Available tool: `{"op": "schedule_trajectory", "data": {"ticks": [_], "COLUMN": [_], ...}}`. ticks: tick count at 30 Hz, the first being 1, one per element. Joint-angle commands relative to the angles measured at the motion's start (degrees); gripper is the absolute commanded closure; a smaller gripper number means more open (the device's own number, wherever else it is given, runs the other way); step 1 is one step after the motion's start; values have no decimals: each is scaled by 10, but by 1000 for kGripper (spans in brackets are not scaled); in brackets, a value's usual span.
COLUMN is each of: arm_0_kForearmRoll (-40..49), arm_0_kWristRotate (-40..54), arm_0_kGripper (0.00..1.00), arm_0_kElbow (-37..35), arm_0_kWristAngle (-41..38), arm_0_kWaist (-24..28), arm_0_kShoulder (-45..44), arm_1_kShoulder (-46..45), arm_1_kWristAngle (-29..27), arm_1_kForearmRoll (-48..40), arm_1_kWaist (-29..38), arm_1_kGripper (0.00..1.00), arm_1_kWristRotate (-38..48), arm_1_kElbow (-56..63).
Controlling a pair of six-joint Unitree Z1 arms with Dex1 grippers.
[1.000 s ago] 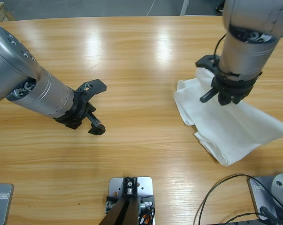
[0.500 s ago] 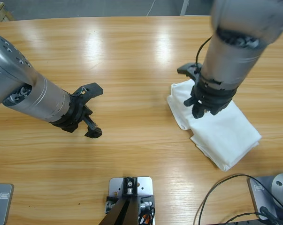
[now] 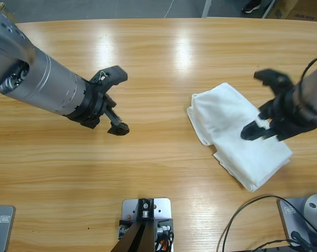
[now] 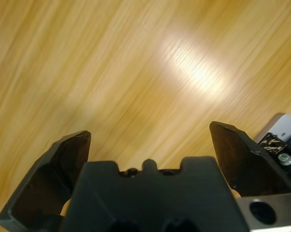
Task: Fold clothes
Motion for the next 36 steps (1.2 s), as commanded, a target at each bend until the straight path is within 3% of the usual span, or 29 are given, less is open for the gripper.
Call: {"op": "schedule_trajectory", "data": {"ticks": [1, 5, 9, 15, 20, 26, 28, 34, 36], "arm_0_kForearmRoll": [17, 17, 17, 19, 19, 21, 21, 22, 25], "arm_0_kWristRotate": [10, 10, 9, 10, 9, 8, 8, 7, 7], "arm_0_kGripper": [36, 36, 36, 36, 36, 36, 36, 36, 36], "arm_0_kElbow": [20, 24, 23, 28, 28, 31, 34, 32, 35], "arm_0_kWristAngle": [3, 2, 2, 3, 2, 3, 2, 3, 4], "arm_0_kWaist": [-4, -4, -4, -4, -4, -4, -4, -7, -7], "arm_0_kShoulder": [-23, -21, -18, -23, -21, -30, -29, -35, -39], "arm_1_kShoulder": [53, 71, 120, 166, 98, -87, -111, -101, -99], "arm_1_kWristAngle": [-58, -46, -4, 16, 0, -45, -44, -14, -12], "arm_1_kForearmRoll": [-125, -83, -129, -174, -146, 84, 117, 36, 4], "arm_1_kWaist": [-6, -6, -4, 2, 3, 3, 3, 9, 23], "arm_1_kGripper": [225, 211, 81, 38, 37, 18, 21, 54, 115], "arm_1_kWristRotate": [-58, -33, -16, -8, -14, -21, -21, 23, 37], "arm_1_kElbow": [72, 74, 89, 108, 115, -19, -40, 99, 138]}}
